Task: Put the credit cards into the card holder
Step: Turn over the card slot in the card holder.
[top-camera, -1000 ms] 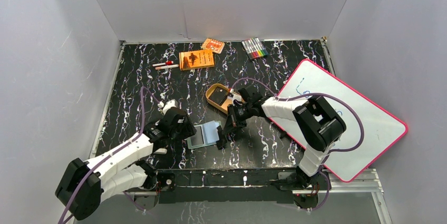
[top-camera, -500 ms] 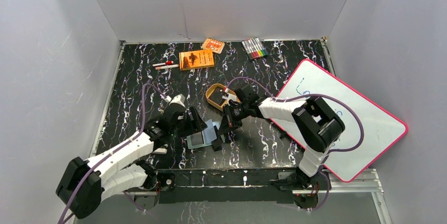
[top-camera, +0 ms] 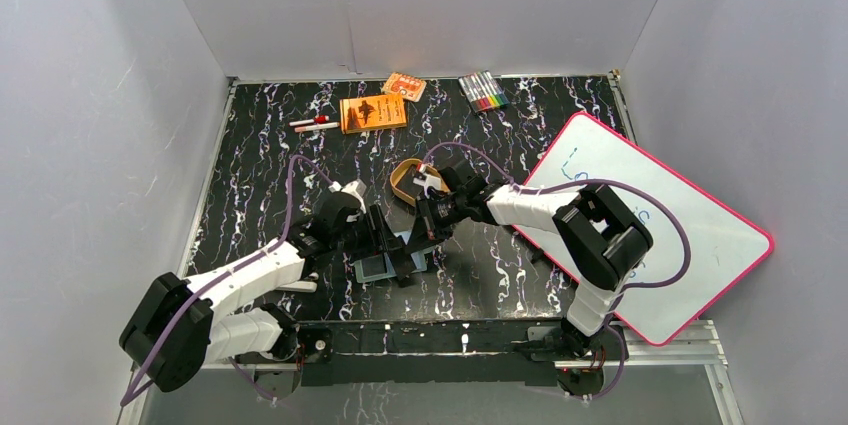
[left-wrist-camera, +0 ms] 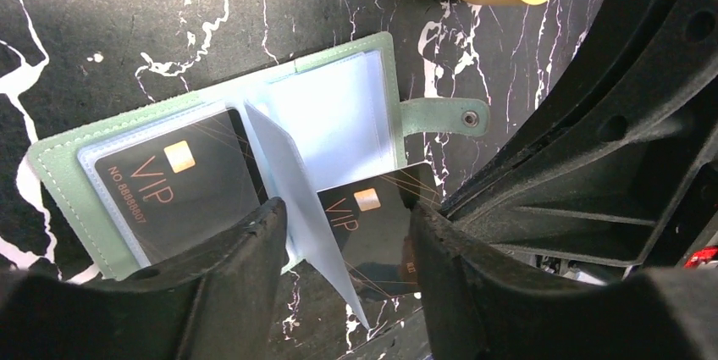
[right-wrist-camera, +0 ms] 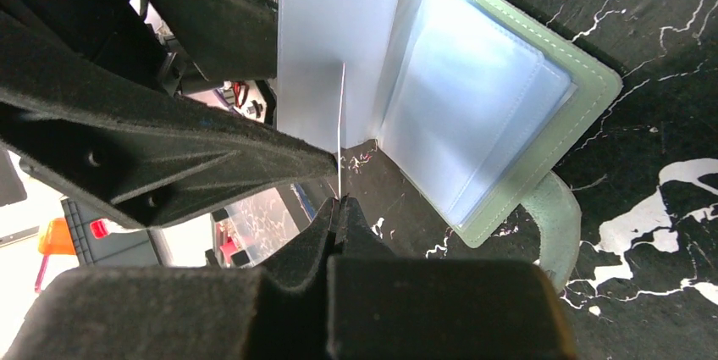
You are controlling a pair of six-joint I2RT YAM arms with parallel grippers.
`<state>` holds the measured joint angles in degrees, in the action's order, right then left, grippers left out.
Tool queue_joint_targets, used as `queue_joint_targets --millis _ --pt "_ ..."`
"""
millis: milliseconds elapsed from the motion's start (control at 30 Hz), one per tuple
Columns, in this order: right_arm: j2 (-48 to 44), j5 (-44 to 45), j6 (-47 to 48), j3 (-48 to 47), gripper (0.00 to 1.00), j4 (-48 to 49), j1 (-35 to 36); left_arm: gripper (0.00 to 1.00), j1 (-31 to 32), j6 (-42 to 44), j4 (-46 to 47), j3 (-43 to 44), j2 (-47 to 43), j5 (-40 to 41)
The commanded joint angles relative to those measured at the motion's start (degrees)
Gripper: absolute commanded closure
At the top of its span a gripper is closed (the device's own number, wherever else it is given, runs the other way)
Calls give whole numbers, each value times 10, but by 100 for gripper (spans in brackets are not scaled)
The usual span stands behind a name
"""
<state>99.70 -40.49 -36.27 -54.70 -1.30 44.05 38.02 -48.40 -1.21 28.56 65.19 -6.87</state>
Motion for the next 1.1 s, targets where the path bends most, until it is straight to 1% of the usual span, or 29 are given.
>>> queue_joint_targets --millis 0,100,200,333,433,467,800,967,1067 --pt "-1 -10 0 -22 100 21 3 52 2 11 8 5 -4 -9" --pt "-5 -1 5 -18 100 14 3 64 2 11 2 7 -3 -3" --pt "-16 22 20 -12 100 -15 3 76 2 12 -12 11 -5 10" --pt "-31 45 34 -2 100 -34 3 85 2 15 -39 19 -12 40" --pt "-37 52 38 5 100 -38 3 98 2 18 -60 24 -11 57" --pt "-37 53 38 7 100 -39 3 100 2 18 -65 26 -11 60" --pt "-37 59 41 6 100 -40 3 100 2 11 -137 37 -26 135" --pt "-53 53 57 3 100 -35 13 100 2 11 -139 37 -23 138" --pt "-62 55 84 -7 100 -60 26 100 2 11 -136 42 -15 135"
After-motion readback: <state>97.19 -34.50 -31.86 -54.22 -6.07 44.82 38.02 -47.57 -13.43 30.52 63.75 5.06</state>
